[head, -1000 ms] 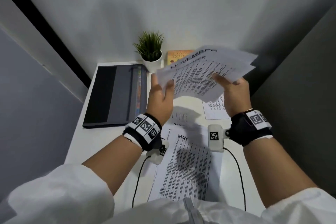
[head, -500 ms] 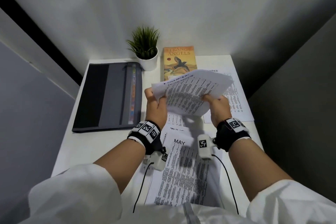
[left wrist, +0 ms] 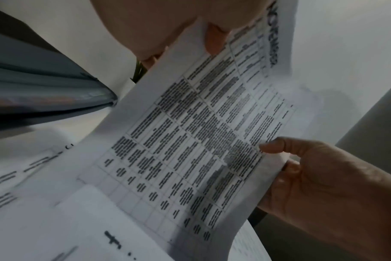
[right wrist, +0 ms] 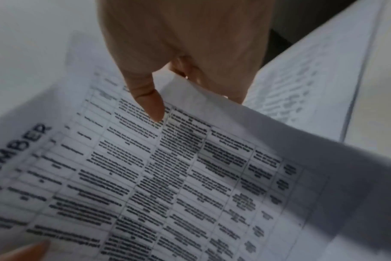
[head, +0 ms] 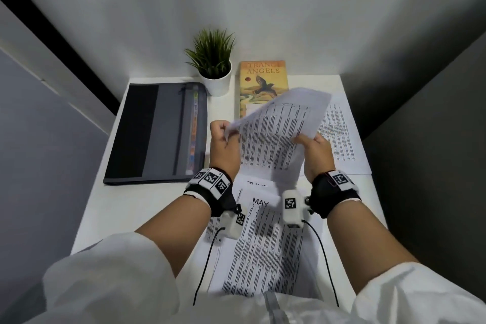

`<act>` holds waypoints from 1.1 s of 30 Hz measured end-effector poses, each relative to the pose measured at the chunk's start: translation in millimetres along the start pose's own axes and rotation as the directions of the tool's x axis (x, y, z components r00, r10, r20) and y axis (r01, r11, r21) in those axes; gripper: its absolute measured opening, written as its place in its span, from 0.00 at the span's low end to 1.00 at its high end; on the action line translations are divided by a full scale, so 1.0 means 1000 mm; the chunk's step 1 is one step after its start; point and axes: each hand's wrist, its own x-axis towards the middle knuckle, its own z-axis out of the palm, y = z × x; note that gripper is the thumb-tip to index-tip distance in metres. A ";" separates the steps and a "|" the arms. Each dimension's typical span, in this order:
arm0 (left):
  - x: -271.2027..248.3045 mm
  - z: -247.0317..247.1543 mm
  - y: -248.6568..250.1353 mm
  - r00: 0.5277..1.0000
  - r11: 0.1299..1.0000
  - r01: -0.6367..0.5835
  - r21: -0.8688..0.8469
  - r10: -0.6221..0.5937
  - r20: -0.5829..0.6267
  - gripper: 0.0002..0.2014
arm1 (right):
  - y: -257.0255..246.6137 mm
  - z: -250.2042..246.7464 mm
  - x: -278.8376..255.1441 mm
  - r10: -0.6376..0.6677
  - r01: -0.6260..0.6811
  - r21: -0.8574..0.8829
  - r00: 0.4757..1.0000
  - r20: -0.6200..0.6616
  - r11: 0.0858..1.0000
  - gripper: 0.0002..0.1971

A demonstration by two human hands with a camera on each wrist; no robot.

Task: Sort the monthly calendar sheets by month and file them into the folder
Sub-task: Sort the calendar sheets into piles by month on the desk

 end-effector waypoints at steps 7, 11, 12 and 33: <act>0.000 -0.009 0.008 0.999 0.973 0.020 -0.230 -0.031 -0.044 0.10 | -0.007 -0.006 -0.014 -0.181 0.180 0.018 0.983 0.035 0.983 0.09; -0.010 -0.005 -0.015 1.000 0.996 0.001 -0.086 -0.003 -0.024 0.08 | 0.012 -0.005 -0.020 -0.104 0.104 -0.033 0.995 0.009 0.994 0.07; -0.011 -0.003 -0.022 1.000 0.998 0.027 -0.060 -0.028 -0.012 0.08 | 0.018 -0.004 -0.019 -0.068 0.068 -0.075 0.998 0.004 0.995 0.09; -0.012 0.016 -0.001 0.915 0.979 0.112 0.172 -0.169 0.367 0.23 | 0.052 -0.075 -0.012 0.299 -0.258 0.277 0.947 -0.116 0.926 0.16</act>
